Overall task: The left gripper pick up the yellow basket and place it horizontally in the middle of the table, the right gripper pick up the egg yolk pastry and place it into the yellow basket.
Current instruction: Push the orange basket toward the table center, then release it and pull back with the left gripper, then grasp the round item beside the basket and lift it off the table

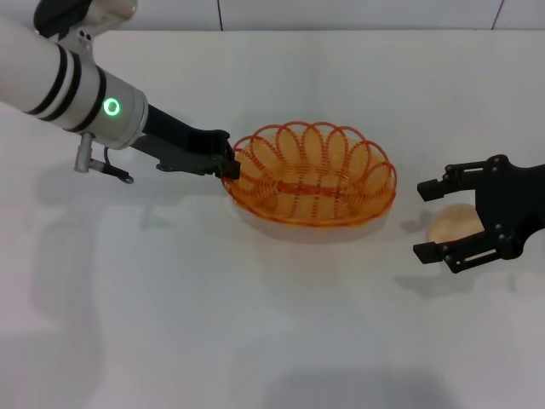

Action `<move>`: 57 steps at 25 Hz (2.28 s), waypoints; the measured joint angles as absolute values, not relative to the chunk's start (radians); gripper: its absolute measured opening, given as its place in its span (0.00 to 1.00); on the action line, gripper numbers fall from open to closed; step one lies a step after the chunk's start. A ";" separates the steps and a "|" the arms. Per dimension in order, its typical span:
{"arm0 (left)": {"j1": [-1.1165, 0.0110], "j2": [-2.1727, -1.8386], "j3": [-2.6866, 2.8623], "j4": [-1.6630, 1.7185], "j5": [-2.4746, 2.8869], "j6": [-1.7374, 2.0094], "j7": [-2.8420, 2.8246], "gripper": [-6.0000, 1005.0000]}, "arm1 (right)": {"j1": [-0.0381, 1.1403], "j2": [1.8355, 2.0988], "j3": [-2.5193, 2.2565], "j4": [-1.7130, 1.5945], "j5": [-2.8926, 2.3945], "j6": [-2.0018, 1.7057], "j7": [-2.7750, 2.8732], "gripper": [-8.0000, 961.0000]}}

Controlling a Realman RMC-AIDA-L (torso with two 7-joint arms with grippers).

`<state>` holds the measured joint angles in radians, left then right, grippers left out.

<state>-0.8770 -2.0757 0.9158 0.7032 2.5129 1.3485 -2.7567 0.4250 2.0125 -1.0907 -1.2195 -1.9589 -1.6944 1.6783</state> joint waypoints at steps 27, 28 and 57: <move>-0.893 -2.078 0.956 0.631 2.482 1.300 -2.745 0.09 | 0.425 2.013 -1.091 -1.219 -1.959 -1.695 1.667 0.89; -0.893 -2.078 0.956 0.630 2.479 1.301 -2.745 0.11 | 0.425 2.013 -1.091 -1.219 -1.959 -1.694 1.667 0.89; -0.695 -2.055 0.945 0.883 2.153 1.239 -2.210 0.87 | 0.420 2.014 -1.090 -1.208 -1.966 -1.626 1.680 0.89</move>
